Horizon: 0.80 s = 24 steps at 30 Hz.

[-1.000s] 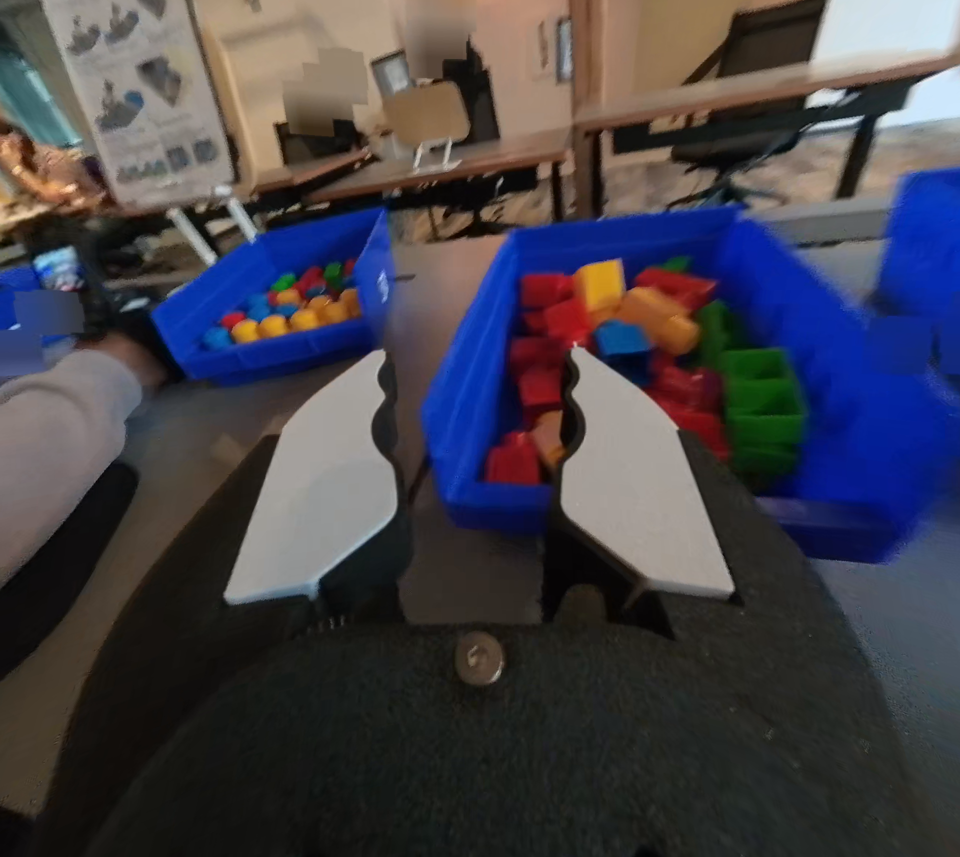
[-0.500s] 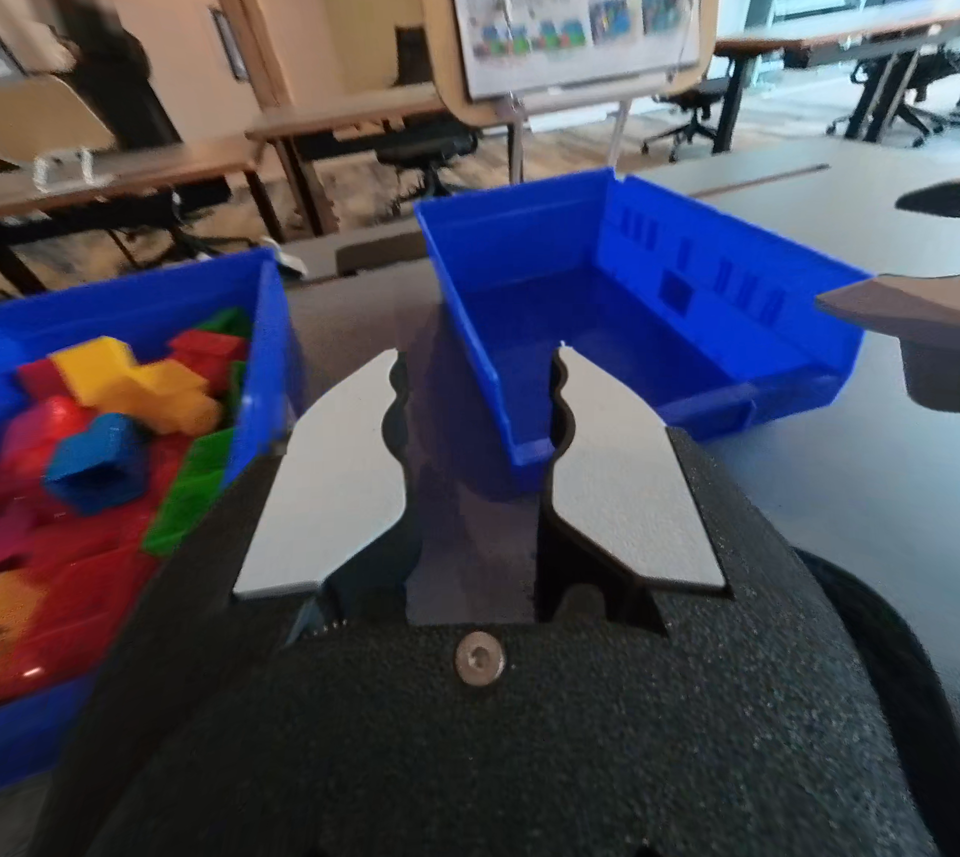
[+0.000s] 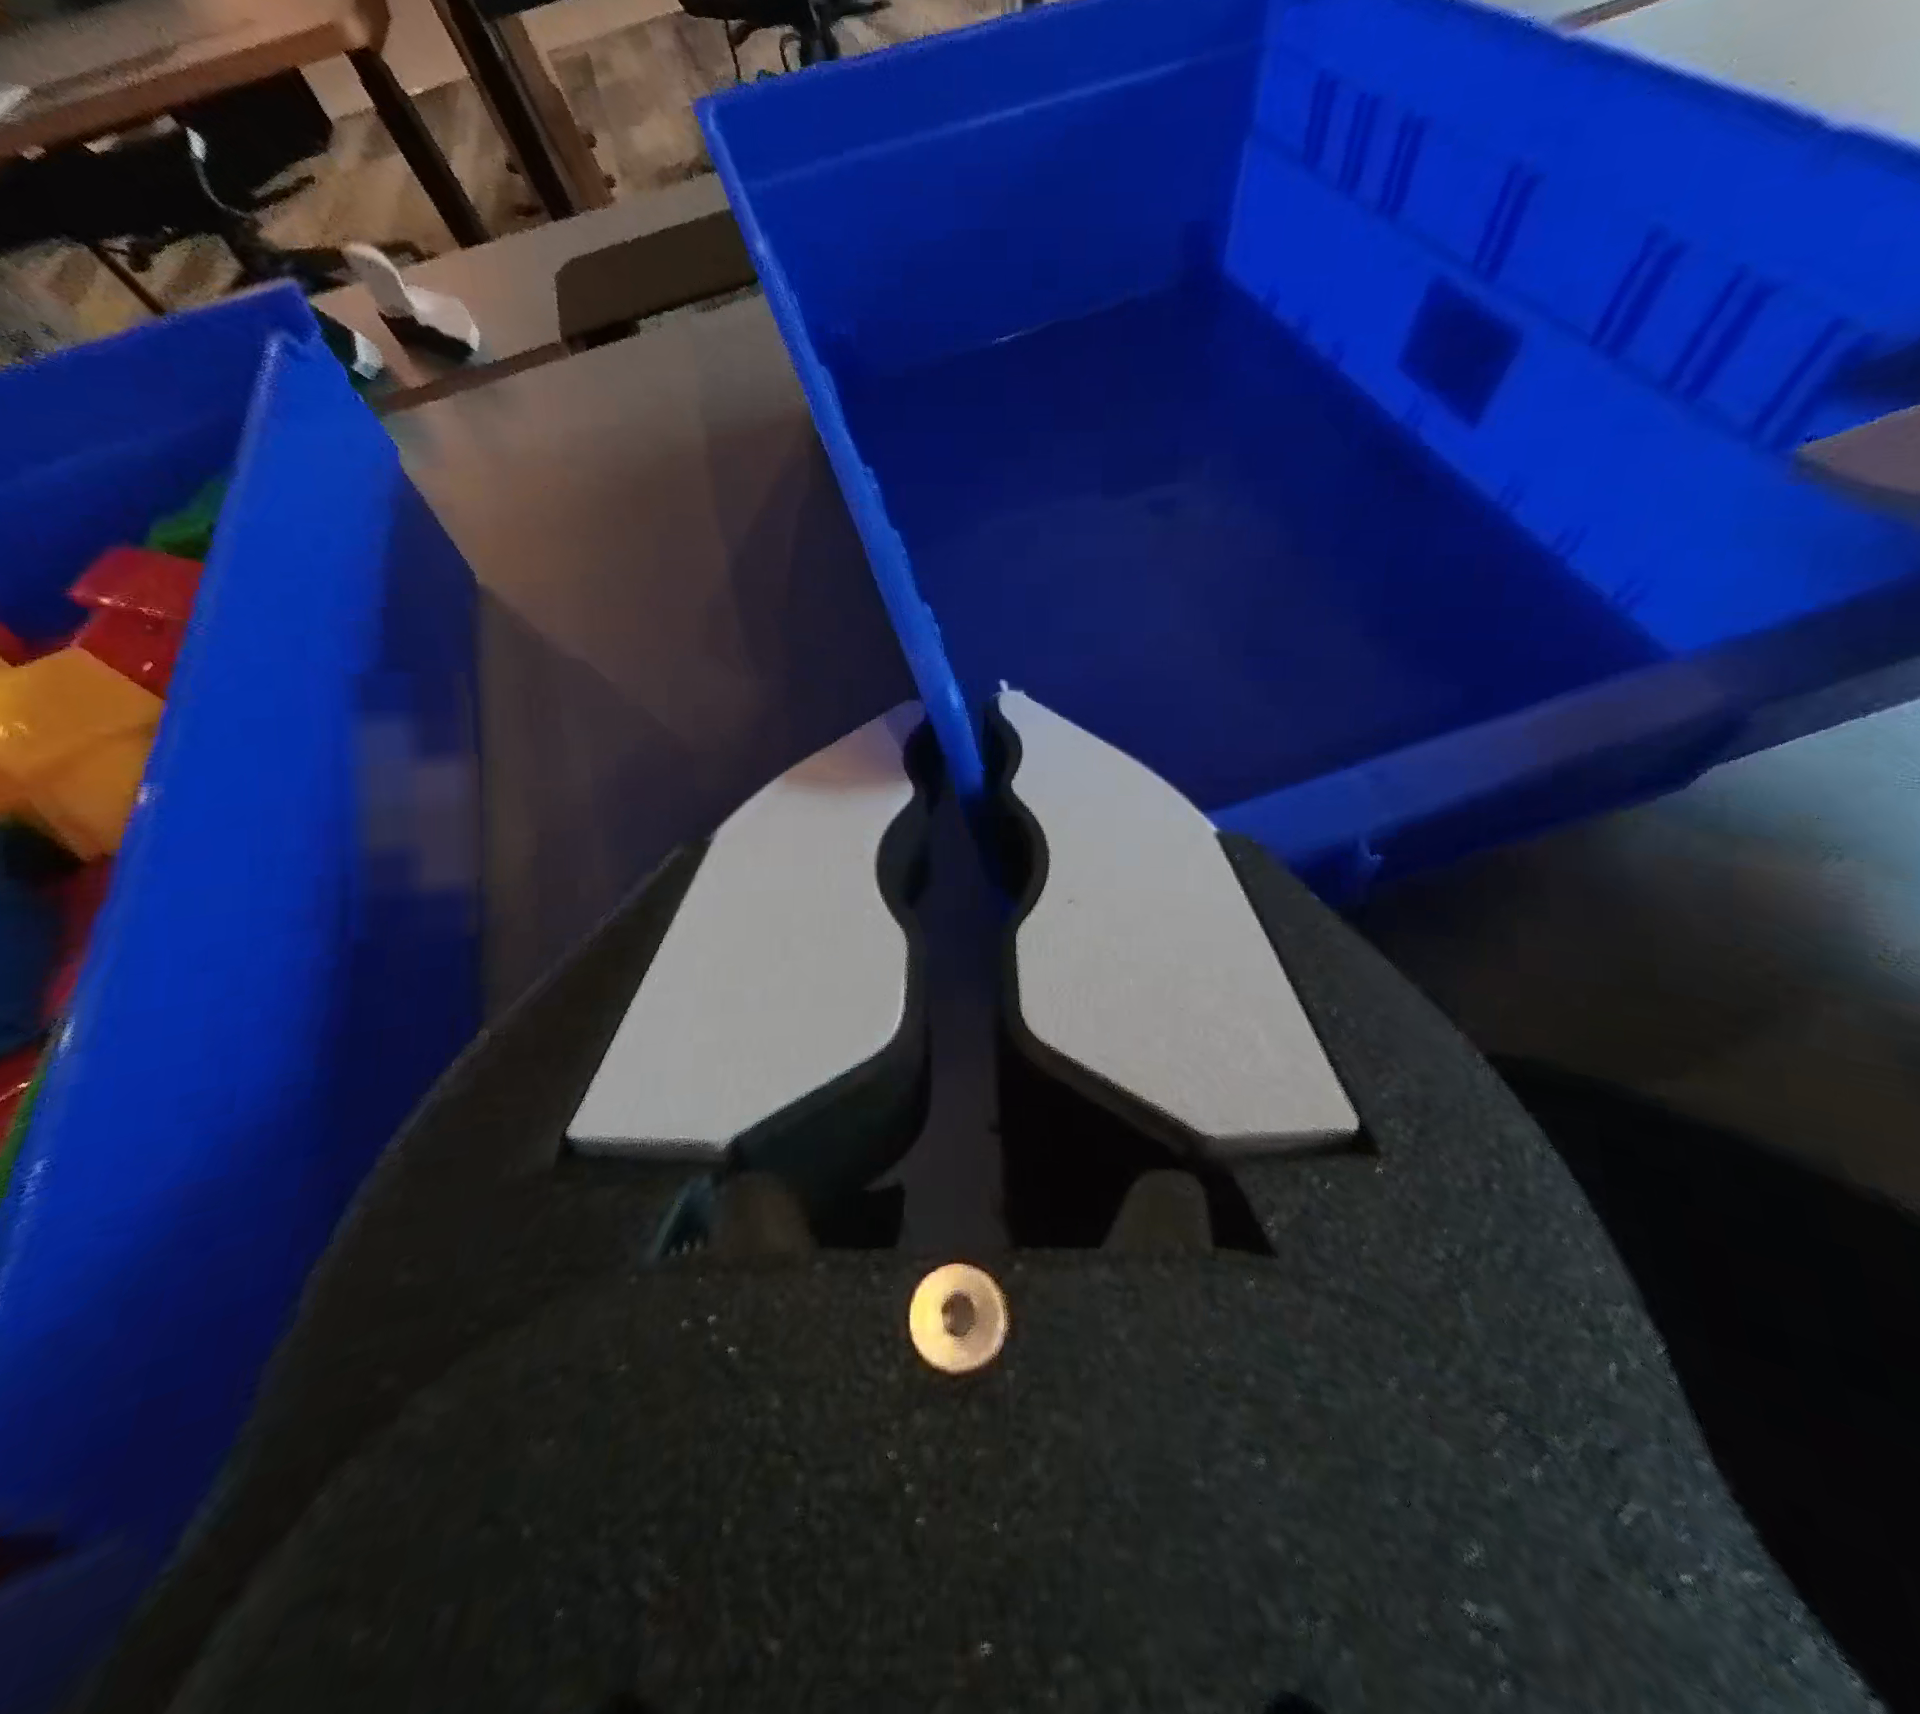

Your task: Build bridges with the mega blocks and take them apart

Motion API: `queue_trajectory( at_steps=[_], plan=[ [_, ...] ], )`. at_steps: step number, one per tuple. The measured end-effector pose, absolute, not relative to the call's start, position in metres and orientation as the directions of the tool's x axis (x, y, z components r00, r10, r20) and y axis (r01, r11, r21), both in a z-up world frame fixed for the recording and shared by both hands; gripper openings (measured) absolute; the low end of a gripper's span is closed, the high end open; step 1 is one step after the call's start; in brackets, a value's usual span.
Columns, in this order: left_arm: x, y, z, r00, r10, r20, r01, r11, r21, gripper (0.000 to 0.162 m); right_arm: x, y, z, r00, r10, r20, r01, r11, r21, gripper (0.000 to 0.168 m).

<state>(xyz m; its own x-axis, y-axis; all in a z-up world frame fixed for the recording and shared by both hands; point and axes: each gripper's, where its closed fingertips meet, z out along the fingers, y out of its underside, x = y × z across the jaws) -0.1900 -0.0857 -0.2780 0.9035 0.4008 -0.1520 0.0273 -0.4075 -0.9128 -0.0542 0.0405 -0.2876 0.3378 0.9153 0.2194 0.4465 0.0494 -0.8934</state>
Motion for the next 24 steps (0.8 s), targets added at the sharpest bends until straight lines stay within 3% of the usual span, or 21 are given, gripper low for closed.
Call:
queue_trajectory(
  at_steps=[12,24],
  plan=[
    [-0.103,-0.021,-0.219,0.887,0.433,-0.162,-0.028,-0.298,-0.954,0.006,0.030,0.105,-0.232,0.339,0.909,0.243,0.403,0.094,-0.910,0.018],
    [0.014,0.102,-0.233,0.922,0.381,-0.071,0.021,-0.231,-0.973,0.006,0.159,0.215,-0.244,0.382,0.883,0.273,0.460,0.075,-0.885,0.018]
  ],
)
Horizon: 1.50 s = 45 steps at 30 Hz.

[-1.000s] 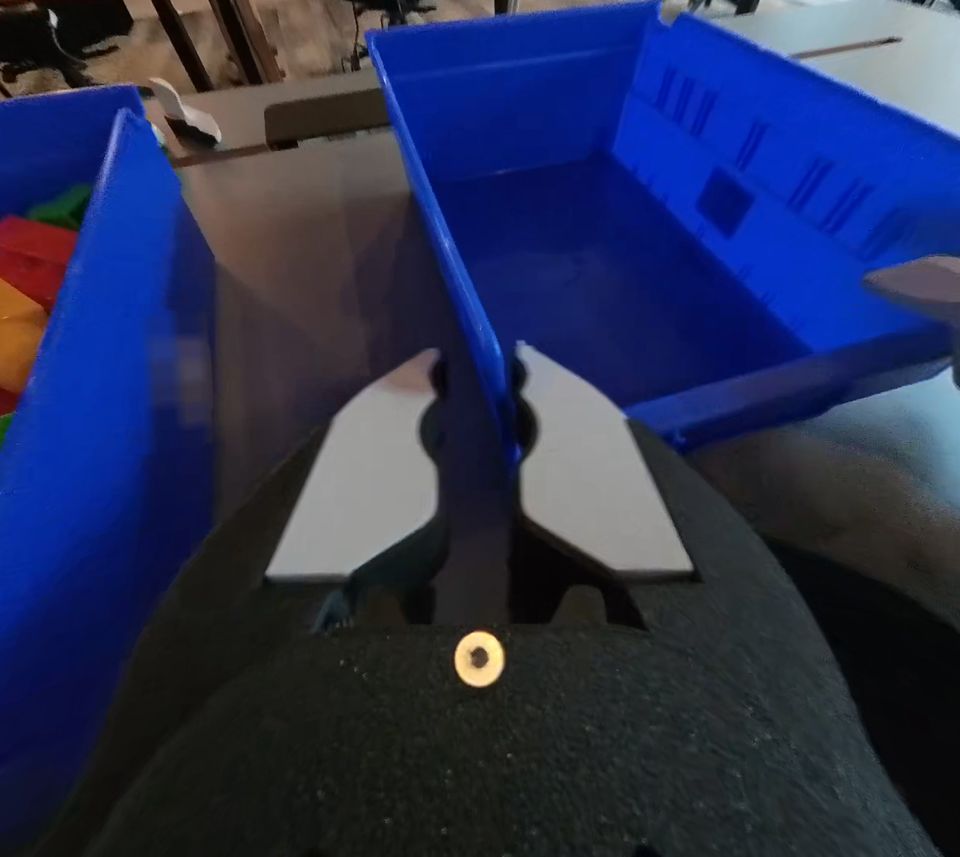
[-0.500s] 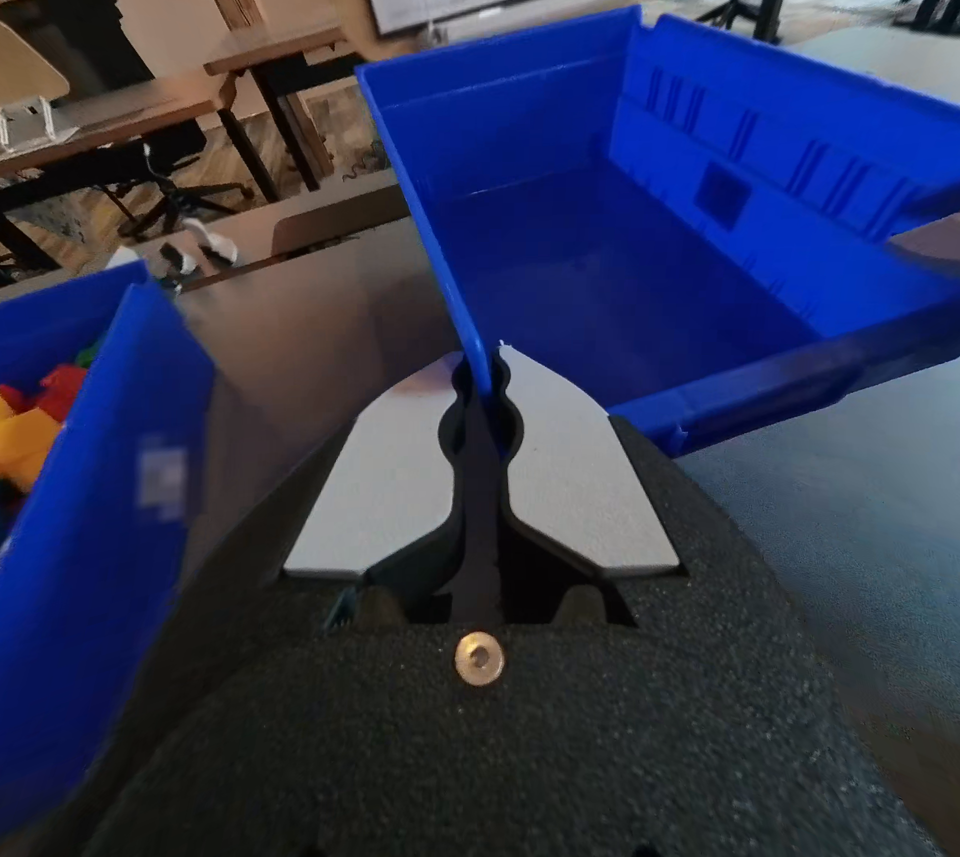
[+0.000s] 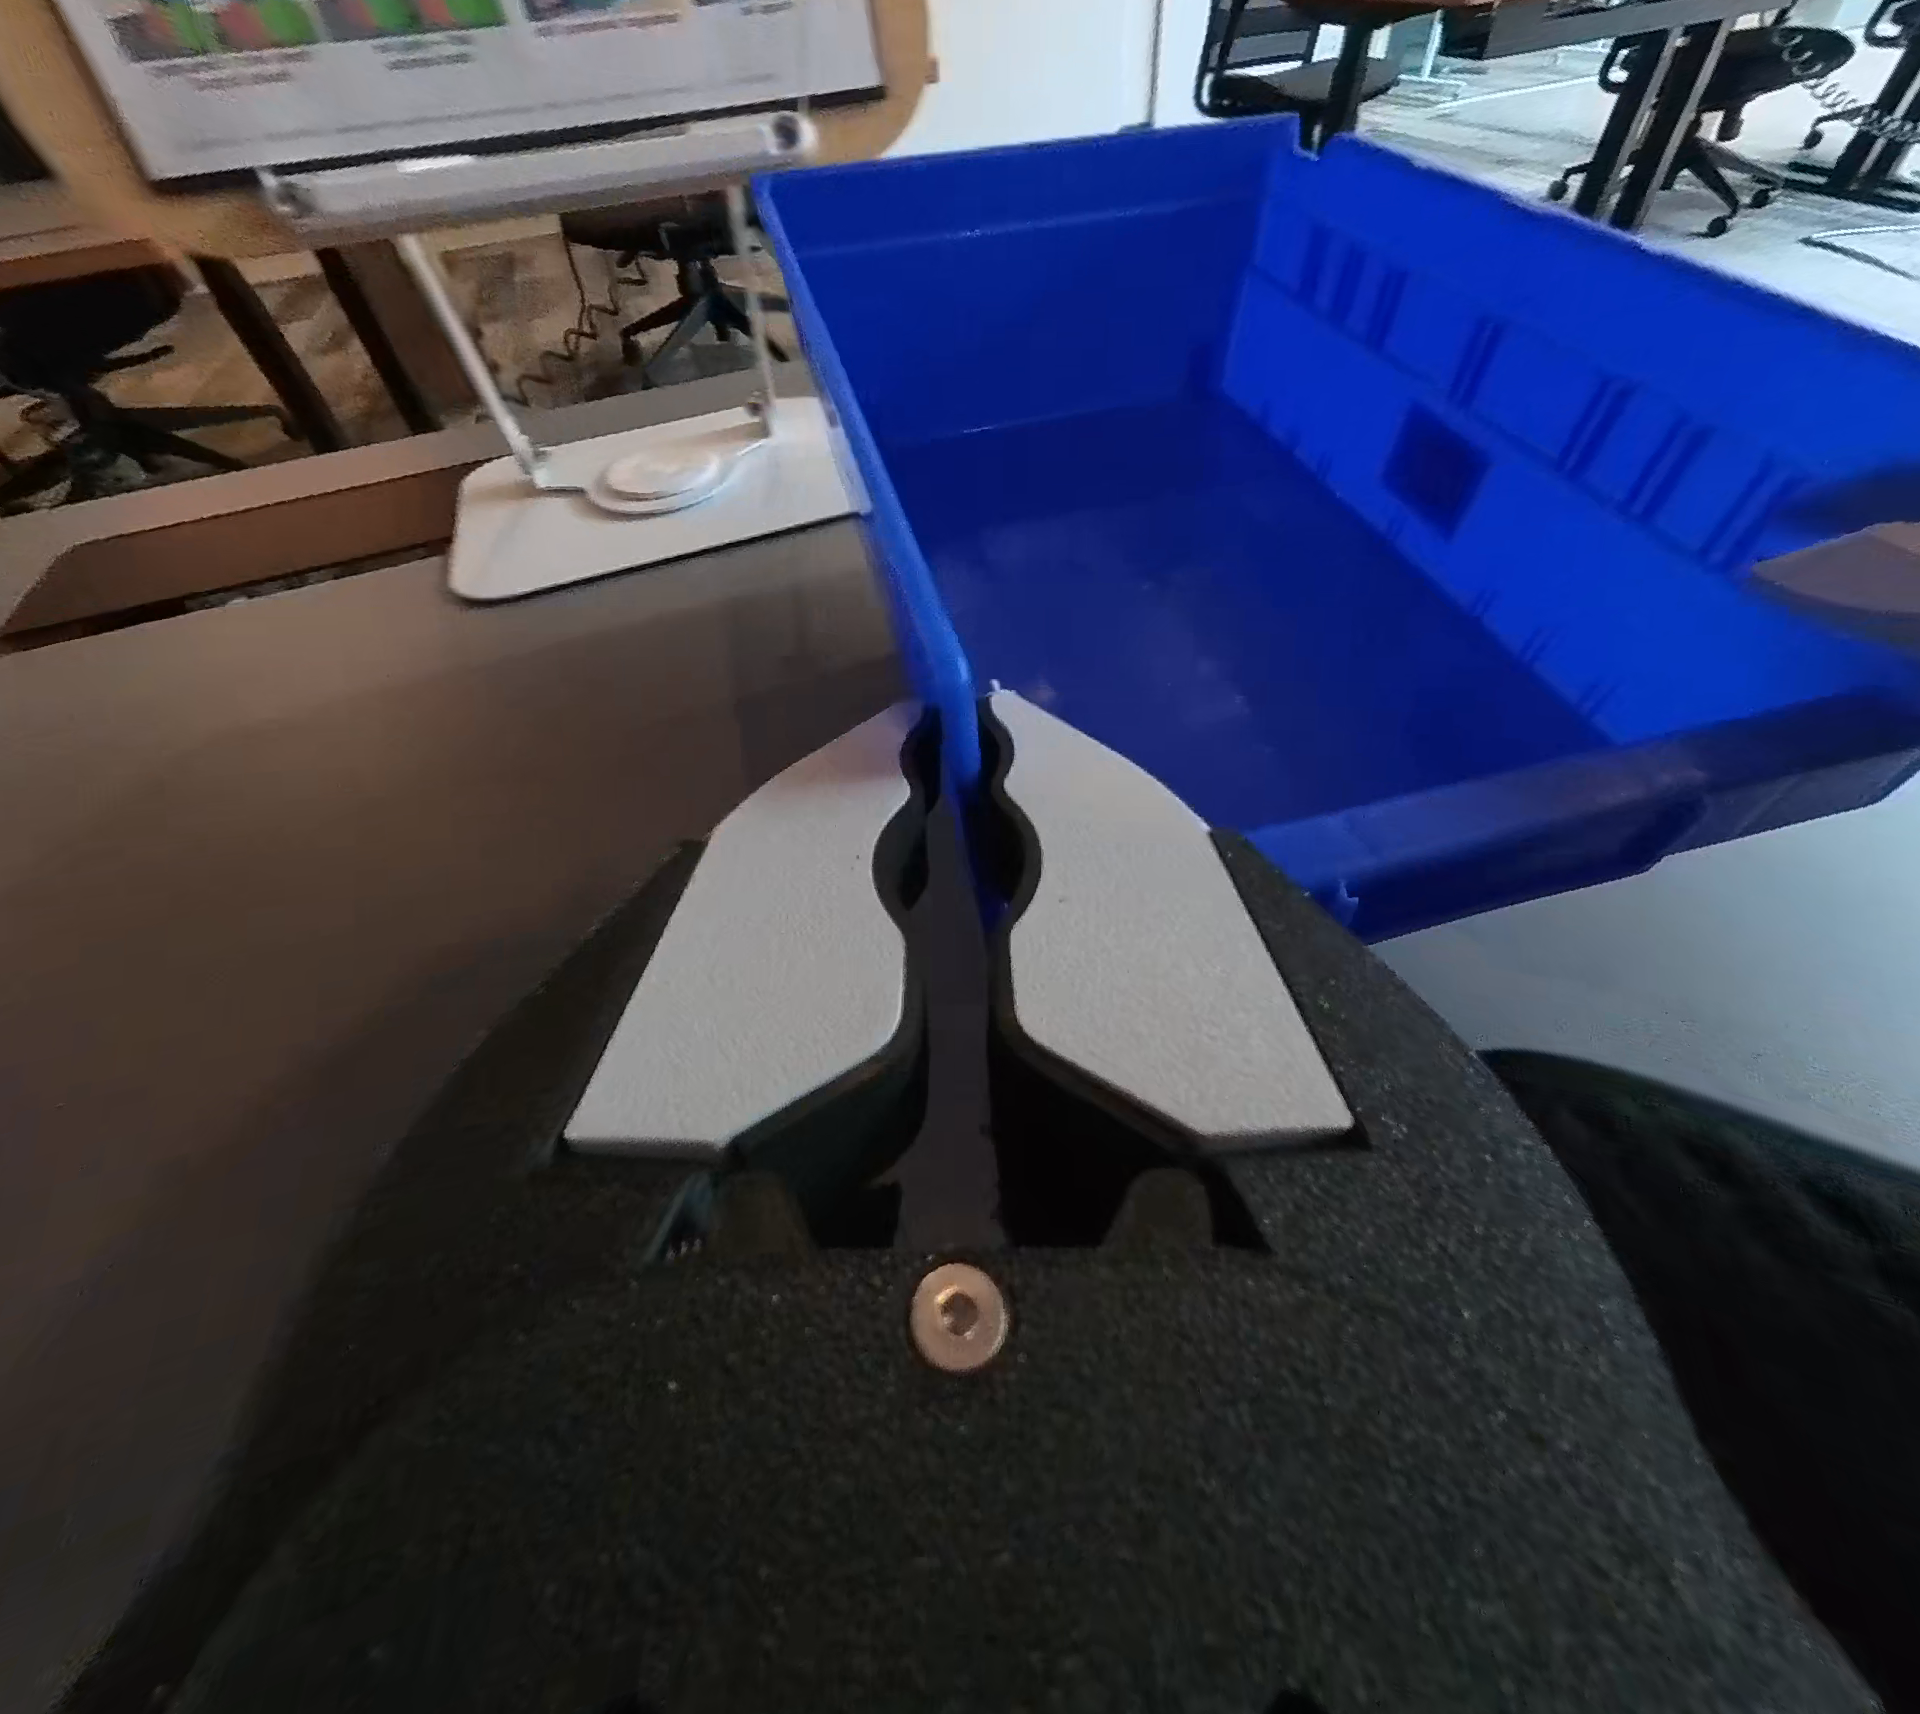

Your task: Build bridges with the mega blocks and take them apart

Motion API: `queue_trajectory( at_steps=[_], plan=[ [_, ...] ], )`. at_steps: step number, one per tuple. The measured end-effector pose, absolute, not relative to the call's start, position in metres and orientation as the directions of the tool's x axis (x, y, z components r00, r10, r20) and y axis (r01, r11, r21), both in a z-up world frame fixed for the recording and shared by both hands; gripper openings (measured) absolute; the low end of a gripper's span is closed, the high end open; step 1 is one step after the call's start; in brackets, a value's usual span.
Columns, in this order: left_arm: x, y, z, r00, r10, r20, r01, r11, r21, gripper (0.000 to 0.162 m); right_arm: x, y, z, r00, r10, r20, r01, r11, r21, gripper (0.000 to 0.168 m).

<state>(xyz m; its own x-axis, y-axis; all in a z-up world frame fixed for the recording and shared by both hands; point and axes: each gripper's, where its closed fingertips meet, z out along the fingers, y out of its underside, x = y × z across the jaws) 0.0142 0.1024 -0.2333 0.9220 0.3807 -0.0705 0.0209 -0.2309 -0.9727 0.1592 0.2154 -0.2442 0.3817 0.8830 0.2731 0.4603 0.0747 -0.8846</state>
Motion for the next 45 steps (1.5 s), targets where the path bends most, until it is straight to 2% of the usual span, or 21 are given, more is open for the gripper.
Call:
queue_trajectory(
  at_steps=[19,39,41,43,45],
  plan=[
    [0.152,0.228,-0.272,0.954,0.208,-0.216,-0.138,-0.335,-0.932,0.012,0.293,0.345,-0.271,0.394,0.857,0.333,0.504,0.101,-0.858,0.015],
    [0.191,0.251,-0.289,0.953,0.057,-0.297,-0.250,-0.404,-0.880,0.019,0.326,0.376,-0.291,0.408,0.866,0.290,0.513,0.045,-0.857,0.016],
    [0.192,0.250,-0.290,0.957,0.043,-0.288,-0.248,-0.399,-0.883,0.021,0.325,0.375,-0.292,0.392,0.865,0.313,0.510,0.078,-0.857,0.022],
    [0.191,0.248,-0.282,0.955,0.054,-0.293,-0.255,-0.357,-0.899,0.035,0.323,0.373,-0.289,0.378,0.855,0.356,0.504,0.133,-0.853,0.049],
    [0.187,0.244,-0.272,0.947,0.070,-0.313,-0.275,-0.327,-0.904,0.049,0.327,0.373,-0.285,0.409,0.837,0.365,0.502,0.128,-0.855,0.060]
  ],
)
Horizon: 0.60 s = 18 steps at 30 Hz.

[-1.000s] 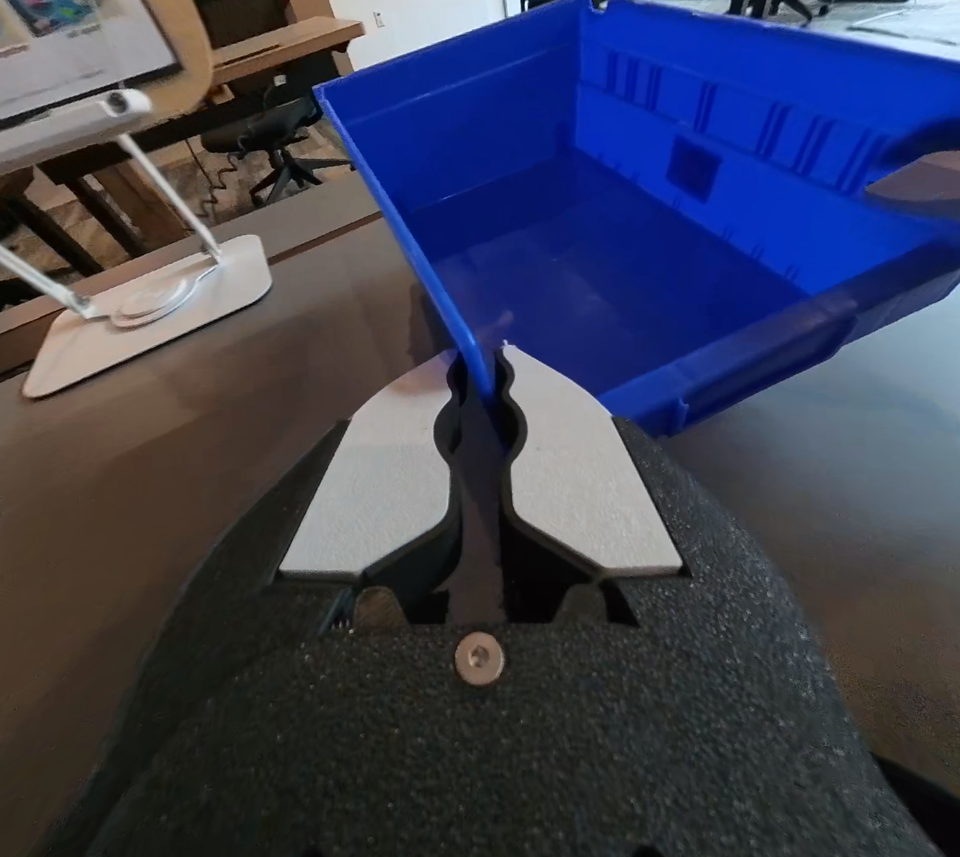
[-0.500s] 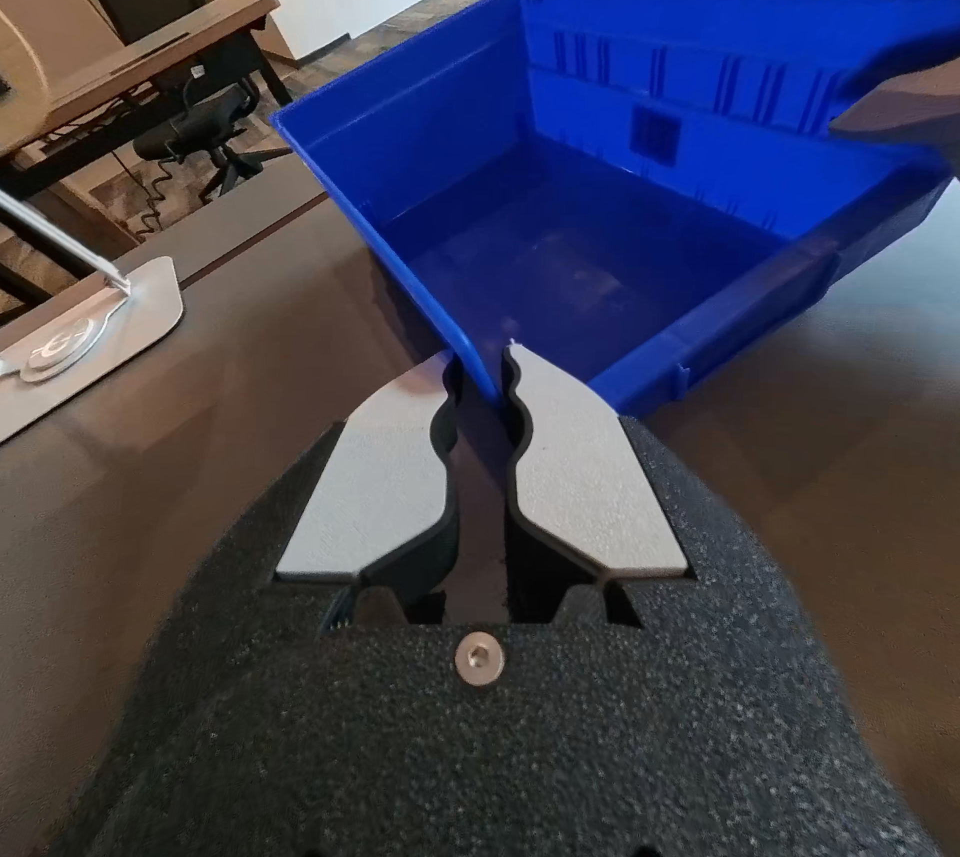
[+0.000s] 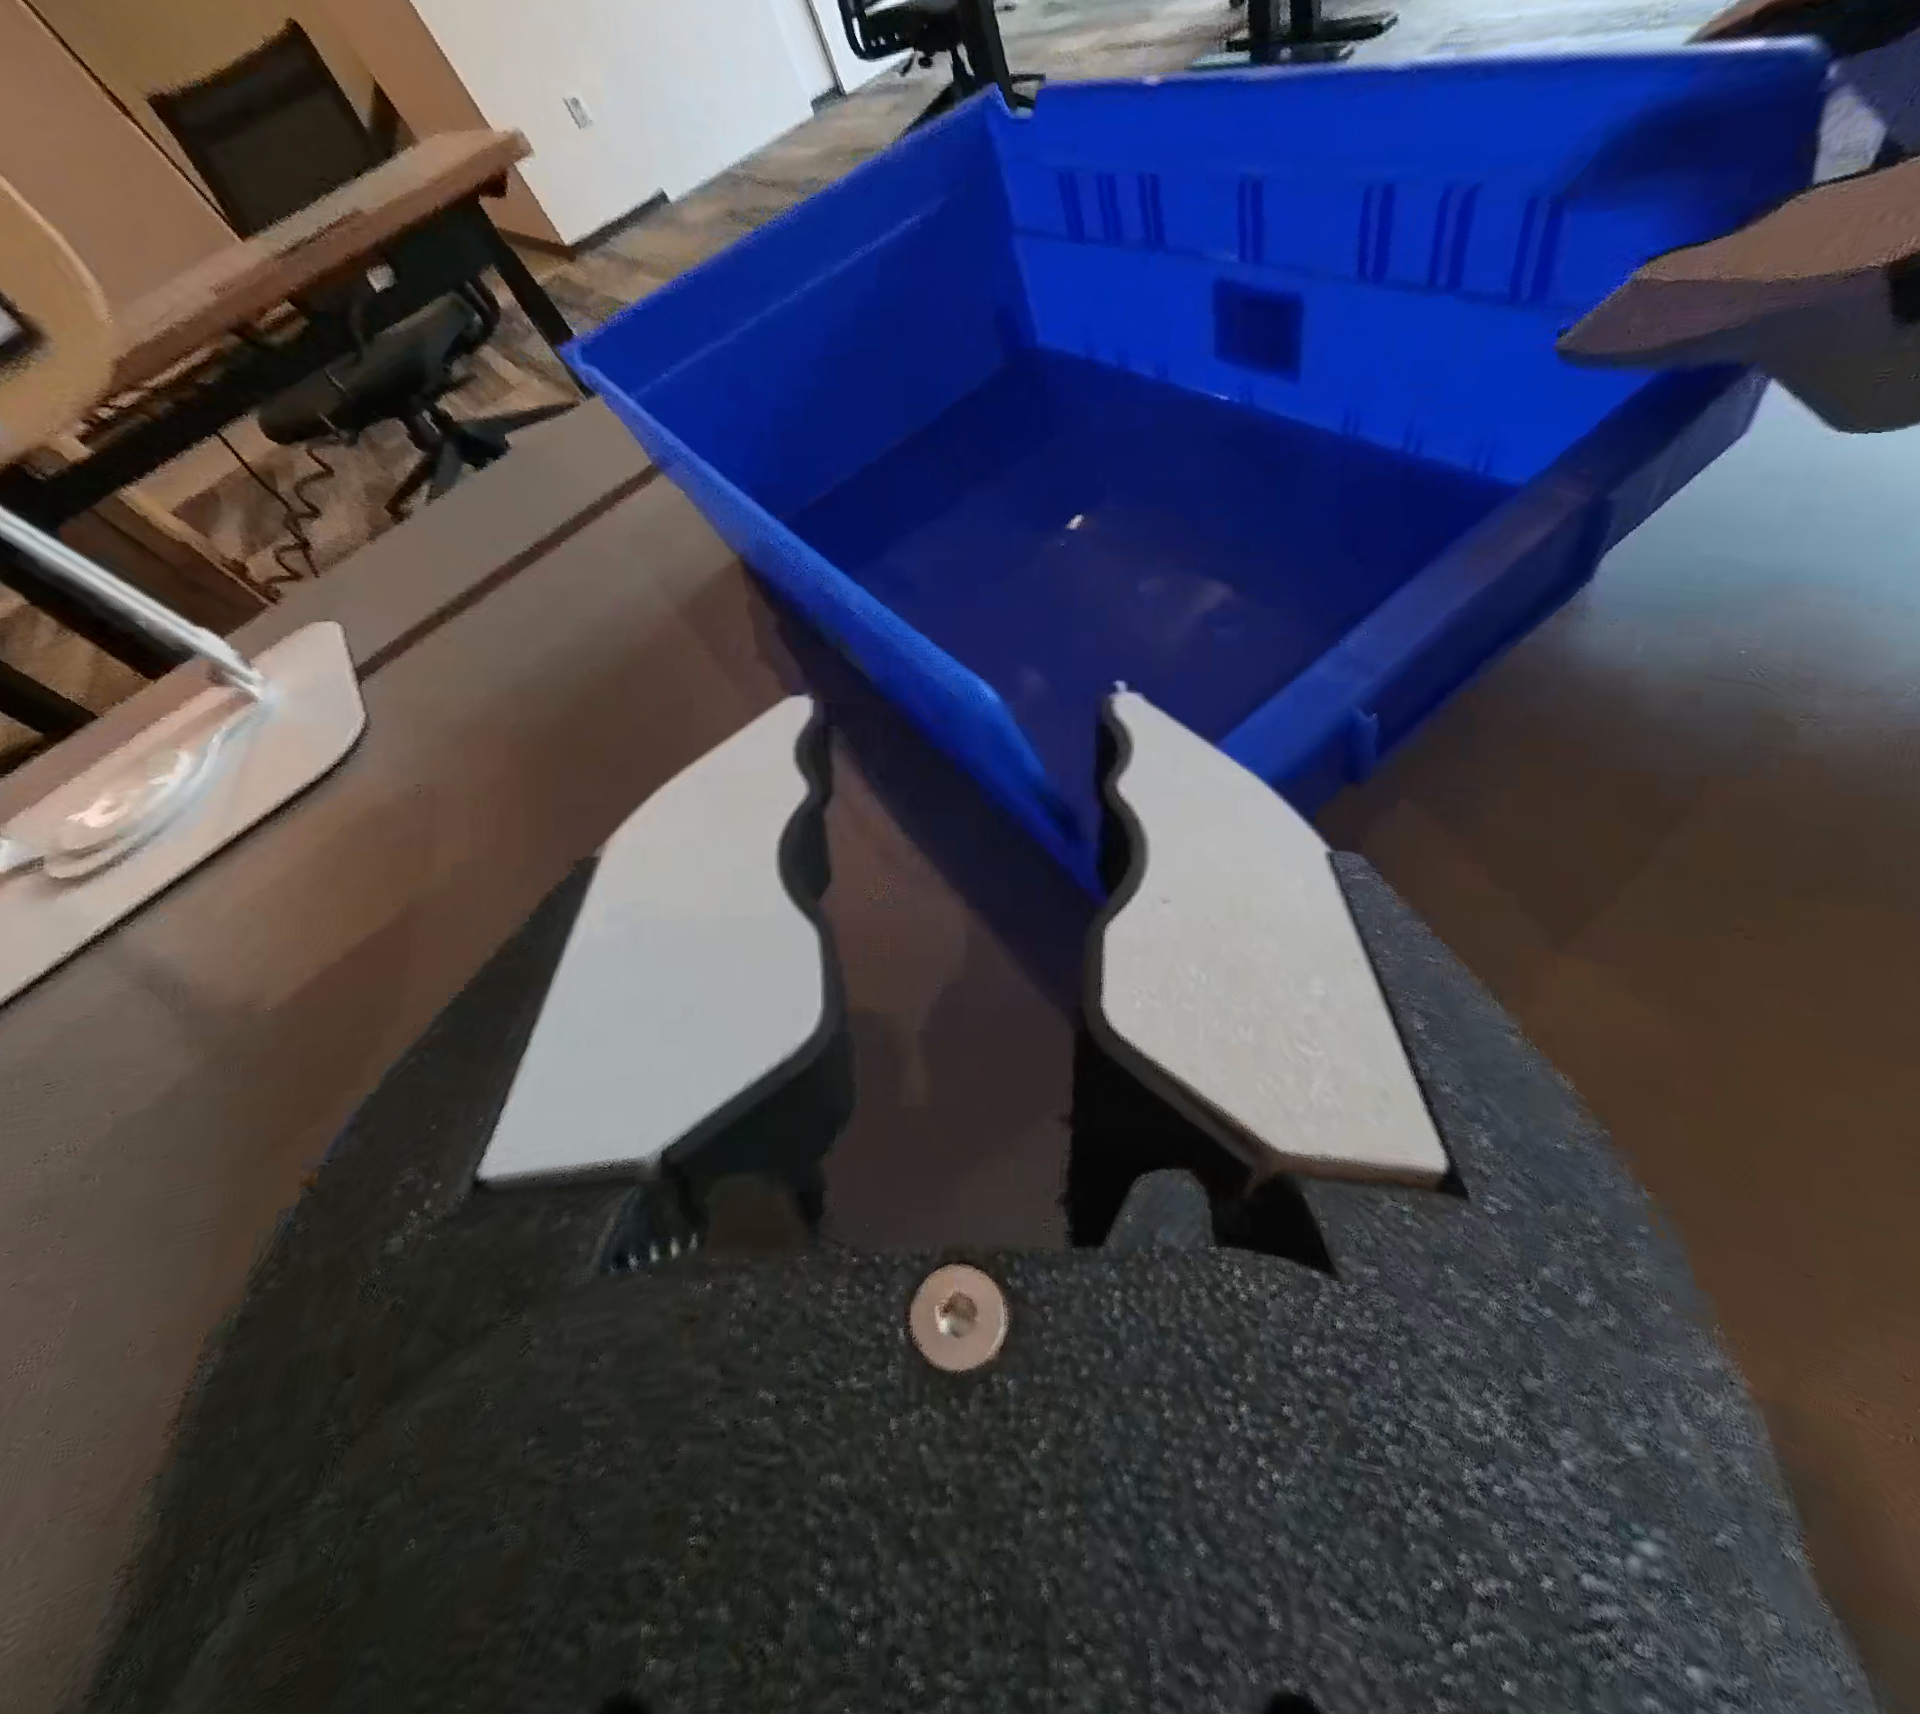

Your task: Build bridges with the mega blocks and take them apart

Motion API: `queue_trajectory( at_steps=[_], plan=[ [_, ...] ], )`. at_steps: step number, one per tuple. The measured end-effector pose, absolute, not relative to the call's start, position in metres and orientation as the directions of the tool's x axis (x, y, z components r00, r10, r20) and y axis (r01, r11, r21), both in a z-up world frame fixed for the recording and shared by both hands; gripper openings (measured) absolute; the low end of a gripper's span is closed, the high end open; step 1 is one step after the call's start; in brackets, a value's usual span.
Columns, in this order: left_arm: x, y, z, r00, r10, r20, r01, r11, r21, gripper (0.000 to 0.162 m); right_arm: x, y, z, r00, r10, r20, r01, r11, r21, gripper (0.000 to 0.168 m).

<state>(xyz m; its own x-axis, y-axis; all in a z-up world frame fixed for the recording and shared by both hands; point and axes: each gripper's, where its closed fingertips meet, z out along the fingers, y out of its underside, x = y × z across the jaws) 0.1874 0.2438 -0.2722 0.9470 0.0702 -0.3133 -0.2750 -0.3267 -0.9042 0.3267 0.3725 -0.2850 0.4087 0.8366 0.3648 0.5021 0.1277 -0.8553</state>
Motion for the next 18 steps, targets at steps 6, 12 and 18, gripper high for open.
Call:
queue_trajectory(
  at_steps=[6,12,18],
  plan=[
    [0.173,0.219,-0.239,0.958,0.084,-0.274,-0.249,-0.227,-0.942,0.067,0.342,0.361,-0.244,0.563,0.773,0.291,0.385,0.066,-0.921,0.079],
    [0.130,0.173,-0.191,0.966,0.118,-0.231,-0.216,-0.130,-0.968,0.057,0.311,0.320,-0.177,0.582,0.754,0.303,0.283,0.161,-0.945,0.075],
    [0.063,0.115,-0.140,0.955,0.172,-0.242,-0.232,-0.073,-0.970,0.053,0.216,0.248,-0.122,0.417,0.837,0.354,0.213,0.289,-0.933,0.076]
  ],
)
